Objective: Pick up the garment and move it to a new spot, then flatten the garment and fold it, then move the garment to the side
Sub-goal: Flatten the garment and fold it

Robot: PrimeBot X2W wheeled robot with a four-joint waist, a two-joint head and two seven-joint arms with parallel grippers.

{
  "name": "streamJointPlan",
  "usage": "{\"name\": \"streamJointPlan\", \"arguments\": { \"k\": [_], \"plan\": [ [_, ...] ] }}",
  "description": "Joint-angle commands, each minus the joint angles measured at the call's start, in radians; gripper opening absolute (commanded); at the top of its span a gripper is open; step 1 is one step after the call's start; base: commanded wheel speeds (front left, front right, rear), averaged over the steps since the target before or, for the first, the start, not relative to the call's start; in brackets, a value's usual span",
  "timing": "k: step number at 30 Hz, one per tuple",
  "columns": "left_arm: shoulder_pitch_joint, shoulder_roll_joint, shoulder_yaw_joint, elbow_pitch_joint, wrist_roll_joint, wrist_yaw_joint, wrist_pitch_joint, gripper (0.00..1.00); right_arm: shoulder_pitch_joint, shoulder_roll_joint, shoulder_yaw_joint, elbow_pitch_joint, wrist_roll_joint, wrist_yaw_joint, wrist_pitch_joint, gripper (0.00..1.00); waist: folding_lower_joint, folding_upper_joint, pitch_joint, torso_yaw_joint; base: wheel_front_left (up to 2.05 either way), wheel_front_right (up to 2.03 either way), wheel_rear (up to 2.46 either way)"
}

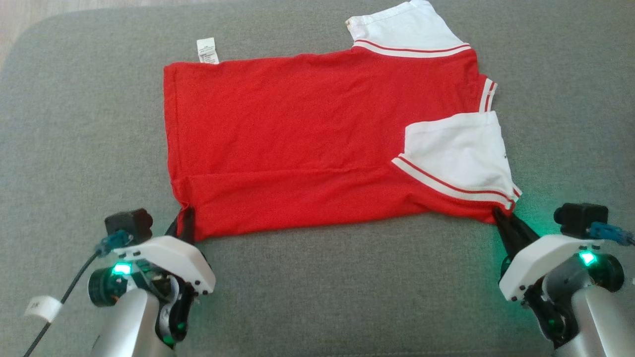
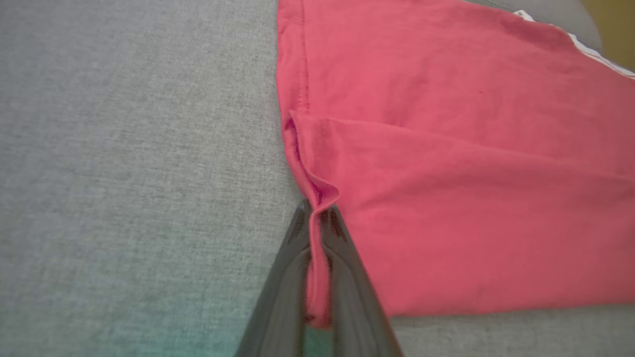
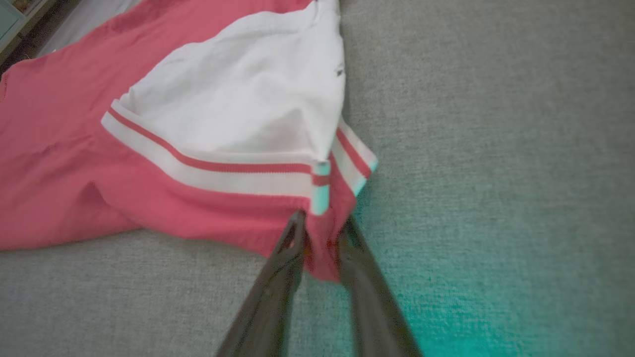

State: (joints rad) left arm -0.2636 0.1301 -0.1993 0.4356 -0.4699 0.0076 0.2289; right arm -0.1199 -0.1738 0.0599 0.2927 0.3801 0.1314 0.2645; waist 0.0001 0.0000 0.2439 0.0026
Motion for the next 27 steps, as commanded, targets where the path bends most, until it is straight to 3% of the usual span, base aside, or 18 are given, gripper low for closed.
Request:
{"name": "streamJointPlan", "arguments": {
  "k": [1,7,17,25,26,27],
  "plan": [
    [0.021,0.011,0.018,-0.037,0.005,0.005,0.001,0.0,-0.014,-0.013,0.017,-0.037,0.012,-0.001,-0.004,0.0,-0.0001,0.0,-0.003,0.002,0.0,0.0,0.0],
    [0.059,0.04,0.046,-0.206,0.013,0.04,-0.023,0.0,0.033,-0.003,-0.038,-0.165,0.034,-0.001,0.013,0.0,-0.0001,0.0,-0.02,0.005,0.0,0.0,0.0],
    [0.208,0.082,0.093,-0.461,-0.01,0.121,0.082,0.0,0.287,0.084,-0.157,-0.477,0.049,-0.001,0.179,0.0,-0.0001,0.0,-0.048,0.013,0.0,0.0,0.0],
    [0.374,0.06,0.102,-0.498,-0.059,0.162,0.136,0.0,0.413,0.117,-0.16,-0.463,0.071,-0.001,0.257,0.0,-0.0001,0.0,-0.077,-0.009,0.0,0.0,0.0],
    [0.386,0.057,0.099,-0.486,-0.061,0.164,0.139,0.2,0.415,0.119,-0.158,-0.448,0.077,-0.001,0.258,0.14,-0.0001,0.0,-0.08,-0.011,0.0,0.0,0.0],
    [0.395,0.053,0.095,-0.471,-0.065,0.163,0.141,0.76,0.413,0.12,-0.158,-0.43,0.079,-0.001,0.256,1.0,-0.0001,0.0,-0.085,-0.012,0.0,0.0,0.0]
  ]
}}
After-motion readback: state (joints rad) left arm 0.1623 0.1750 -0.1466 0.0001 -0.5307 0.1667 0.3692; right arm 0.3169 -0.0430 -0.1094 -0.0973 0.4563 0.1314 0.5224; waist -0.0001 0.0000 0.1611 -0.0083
